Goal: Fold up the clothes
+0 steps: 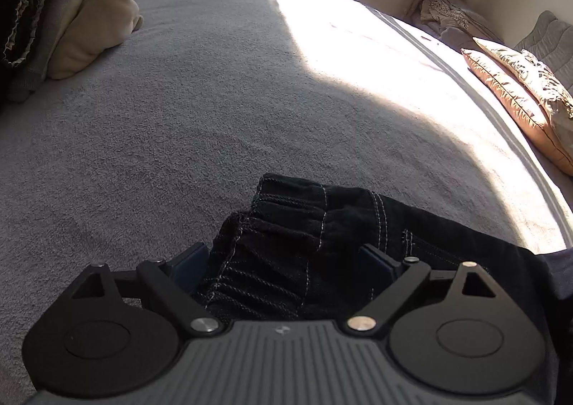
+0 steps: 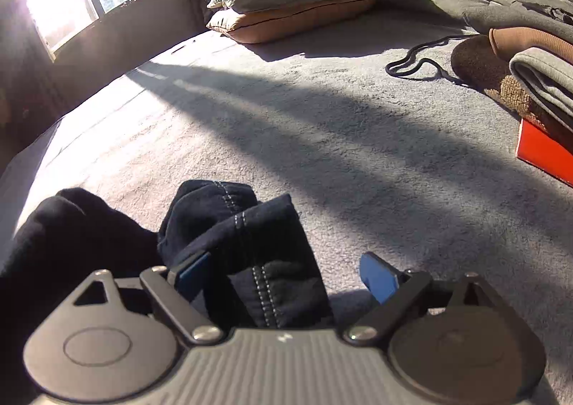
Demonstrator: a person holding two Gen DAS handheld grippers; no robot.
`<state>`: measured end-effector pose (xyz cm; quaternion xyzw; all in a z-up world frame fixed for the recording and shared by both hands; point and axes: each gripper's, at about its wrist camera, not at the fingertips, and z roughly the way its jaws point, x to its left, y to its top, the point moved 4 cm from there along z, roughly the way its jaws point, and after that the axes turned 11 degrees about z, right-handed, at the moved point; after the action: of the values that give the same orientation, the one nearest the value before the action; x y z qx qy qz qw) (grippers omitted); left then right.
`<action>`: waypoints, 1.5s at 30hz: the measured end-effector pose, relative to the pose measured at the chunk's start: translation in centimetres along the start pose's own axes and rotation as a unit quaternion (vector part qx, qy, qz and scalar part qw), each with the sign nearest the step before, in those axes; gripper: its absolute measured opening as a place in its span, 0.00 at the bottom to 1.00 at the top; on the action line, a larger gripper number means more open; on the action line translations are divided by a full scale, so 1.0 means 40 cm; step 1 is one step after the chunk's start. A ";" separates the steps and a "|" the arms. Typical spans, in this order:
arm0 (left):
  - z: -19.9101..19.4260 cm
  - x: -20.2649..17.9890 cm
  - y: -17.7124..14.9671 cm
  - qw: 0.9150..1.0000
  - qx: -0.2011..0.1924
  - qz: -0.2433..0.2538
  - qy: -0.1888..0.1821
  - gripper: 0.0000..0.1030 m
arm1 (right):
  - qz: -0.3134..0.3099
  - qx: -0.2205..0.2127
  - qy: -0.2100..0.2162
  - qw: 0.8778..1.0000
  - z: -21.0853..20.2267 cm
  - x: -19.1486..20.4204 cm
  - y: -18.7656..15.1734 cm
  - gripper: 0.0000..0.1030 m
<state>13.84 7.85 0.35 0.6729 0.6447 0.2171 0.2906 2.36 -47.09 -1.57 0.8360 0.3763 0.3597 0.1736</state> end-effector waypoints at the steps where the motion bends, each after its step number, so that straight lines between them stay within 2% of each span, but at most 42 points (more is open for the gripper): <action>1: 0.004 -0.004 -0.002 1.000 -0.001 0.006 0.002 0.95 | 0.010 0.029 0.049 0.998 0.005 0.013 -0.010 0.86; 3: 0.009 -0.009 -0.006 1.000 -0.007 0.023 0.001 0.94 | -0.048 0.041 0.054 0.997 0.022 0.070 -0.026 0.79; 4: 0.010 -0.013 -0.007 0.999 -0.013 0.038 0.004 0.85 | -0.089 0.039 0.024 0.995 0.040 0.097 -0.038 0.50; 5: 0.008 -0.014 -0.007 0.999 -0.017 0.048 0.011 0.76 | -0.103 0.033 0.018 0.994 0.042 0.111 -0.043 0.33; 7: -0.005 -0.008 0.001 0.999 -0.027 0.040 0.004 0.57 | -0.131 0.020 0.007 0.991 0.047 0.141 -0.055 0.22; 8: -0.015 -0.004 0.008 0.999 -0.034 0.034 -0.002 0.46 | -0.146 0.001 0.003 0.989 0.037 0.155 -0.049 0.20; 9: -0.040 0.008 0.026 0.998 -0.051 0.017 -0.018 0.43 | -0.160 -0.018 0.001 0.987 0.025 0.170 -0.044 0.20; 11: -0.118 0.026 0.065 0.992 -0.112 -0.026 -0.055 0.35 | -0.192 -0.110 0.002 0.975 -0.058 0.207 -0.009 0.19; 12: -0.174 0.018 0.089 0.985 -0.157 -0.022 -0.064 0.34 | -0.197 -0.158 0.004 0.968 -0.104 0.220 0.010 0.19; 13: -0.232 -0.001 0.111 0.977 -0.206 0.005 -0.057 0.30 | -0.180 -0.201 0.017 0.963 -0.153 0.220 0.035 0.19; 14: -0.284 -0.021 0.128 0.966 -0.253 0.042 -0.041 0.30 | -0.163 -0.245 0.029 0.955 -0.203 0.219 0.060 0.19; 15: -0.317 -0.029 0.140 0.957 -0.282 0.066 -0.025 0.30 | -0.146 -0.287 0.042 0.946 -0.254 0.217 0.084 0.20; 16: -0.323 -0.018 0.150 0.955 -0.288 0.063 -0.018 0.31 | -0.128 -0.329 0.054 0.934 -0.305 0.215 0.107 0.20; 17: -0.323 -0.003 0.159 0.956 -0.289 0.056 -0.013 0.31 | -0.121 -0.344 0.043 0.930 -0.305 0.206 0.118 0.20; 18: -0.295 0.028 0.160 0.961 -0.274 0.032 -0.016 0.32 | -0.113 -0.358 0.031 0.926 -0.305 0.196 0.128 0.20; 19: -0.261 0.060 0.159 0.967 -0.253 0.008 -0.019 0.35 | -0.104 -0.347 0.015 0.932 -0.270 0.176 0.137 0.21; 20: -0.207 0.091 0.149 0.977 -0.213 -0.015 -0.021 0.42 | -0.095 -0.334 -0.001 0.938 -0.235 0.157 0.145 0.22; 21: -0.147 0.120 0.132 0.986 -0.162 -0.035 -0.020 0.46 | -0.082 -0.276 -0.016 0.958 -0.169 0.131 0.147 0.25; 22: -0.095 0.143 0.112 0.992 -0.115 -0.056 -0.019 0.49 | -0.068 -0.217 -0.031 0.973 -0.104 0.106 0.148 0.30; 23: -0.053 0.163 0.093 0.994 -0.078 -0.073 -0.020 0.48 | -0.070 -0.204 -0.041 0.976 -0.086 0.100 0.139 0.33; 25: -0.034 0.180 0.076 0.993 -0.082 -0.086 -0.028 0.51 | -0.075 -0.177 -0.061 0.979 -0.051 0.088 0.120 0.33; 27: -0.061 0.161 0.093 0.992 -0.102 -0.069 -0.024 0.48 | -0.079 -0.150 -0.082 0.982 -0.016 0.077 0.101 0.34; 29: -0.087 0.135 0.105 0.991 -0.125 -0.051 -0.025 0.51 | -0.084 -0.123 -0.101 0.984 0.017 0.065 0.082 0.32; 33: -0.080 0.110 0.103 0.992 -0.126 -0.016 -0.011 0.48 | -0.098 -0.139 -0.088 0.981 -0.011 0.082 0.081 0.23; 34: -0.076 0.110 0.101 0.992 -0.127 -0.011 -0.005 0.42 | -0.099 -0.142 -0.087 0.981 -0.017 0.085 0.081 0.21; 35: -0.073 0.111 0.099 0.992 -0.128 -0.007 -0.001 0.26 | -0.096 -0.148 -0.081 0.981 -0.026 0.087 0.085 0.20; 36: -0.073 0.115 0.099 0.991 -0.131 -0.010 -0.005 0.18 | -0.092 -0.155 -0.076 0.981 -0.035 0.090 0.089 0.20; 37: -0.074 0.123 0.098 0.991 -0.134 -0.022 -0.020 0.10 | -0.091 -0.162 -0.069 0.980 -0.049 0.093 0.093 0.20; 38: -0.076 0.131 0.097 0.989 -0.137 -0.035 -0.036 0.06 | -0.094 -0.170 -0.062 0.979 -0.065 0.103 0.094 0.20; 40: -0.076 0.133 0.098 0.988 -0.137 -0.045 -0.052 0.06 | -0.105 -0.182 -0.052 0.976 -0.091 0.115 0.092 0.23; 41: -0.074 0.128 0.098 0.989 -0.134 -0.037 -0.045 0.06 | -0.108 -0.177 -0.051 0.977 -0.095 0.117 0.089 0.30; 43: -0.062 0.128 0.096 0.991 -0.125 -0.036 -0.028 0.09 | -0.111 -0.155 -0.053 0.980 -0.087 0.110 0.085 0.38; 45: -0.050 0.140 0.092 0.990 -0.124 -0.055 -0.033 0.34 | -0.102 -0.134 -0.056 0.984 -0.063 0.093 0.081 0.38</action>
<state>15.65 13.65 3.84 0.6021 0.6385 0.2574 0.4044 3.84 -46.38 3.73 0.7816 0.3976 0.3397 0.3402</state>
